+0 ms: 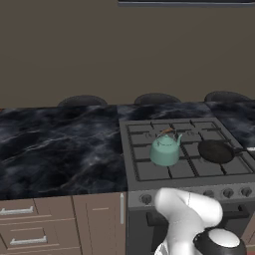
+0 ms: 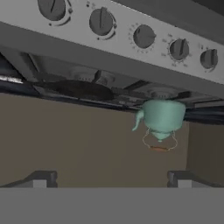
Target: Pick the pan from the cabinet and place it on the stove. Then turn on the stove burner for the pan.
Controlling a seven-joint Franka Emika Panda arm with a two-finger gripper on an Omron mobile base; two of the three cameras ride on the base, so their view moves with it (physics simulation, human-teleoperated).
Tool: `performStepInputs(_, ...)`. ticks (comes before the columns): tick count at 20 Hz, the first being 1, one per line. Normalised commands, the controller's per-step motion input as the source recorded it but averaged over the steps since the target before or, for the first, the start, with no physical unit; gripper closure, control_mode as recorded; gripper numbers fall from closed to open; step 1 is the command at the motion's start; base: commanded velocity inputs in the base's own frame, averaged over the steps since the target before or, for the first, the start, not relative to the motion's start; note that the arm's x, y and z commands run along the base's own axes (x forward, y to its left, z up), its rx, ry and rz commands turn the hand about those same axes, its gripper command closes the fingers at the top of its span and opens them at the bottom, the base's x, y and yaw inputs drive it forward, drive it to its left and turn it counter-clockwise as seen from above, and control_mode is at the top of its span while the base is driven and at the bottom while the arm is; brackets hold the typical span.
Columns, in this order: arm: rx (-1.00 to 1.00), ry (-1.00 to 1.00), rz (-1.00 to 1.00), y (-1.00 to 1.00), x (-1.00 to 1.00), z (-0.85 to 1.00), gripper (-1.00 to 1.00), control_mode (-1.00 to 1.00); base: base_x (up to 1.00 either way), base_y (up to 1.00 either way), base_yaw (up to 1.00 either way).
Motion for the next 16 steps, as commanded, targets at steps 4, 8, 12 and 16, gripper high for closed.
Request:
performStepInputs(4, 0.01, 0.02, -0.11, 0.03, 0.06, -0.10, -1.00, -1.00, 0.00, 0.00, 0.00)
performStepInputs(8, 0.00, 0.03, -0.02, 0.00, 0.33, -0.17, -1.00, -1.00, 0.00, 0.00, 0.00)
performStepInputs(12, -0.02, 0.00, -0.03, -0.09, 0.32, -0.33, -1.00, -1.00, 0.00, 0.00, 0.00)
performStepInputs(16, -0.04, -0.10, -0.04, -0.29, 0.05, -0.36, -1.00, -1.00, 0.00, 0.00, 0.00)
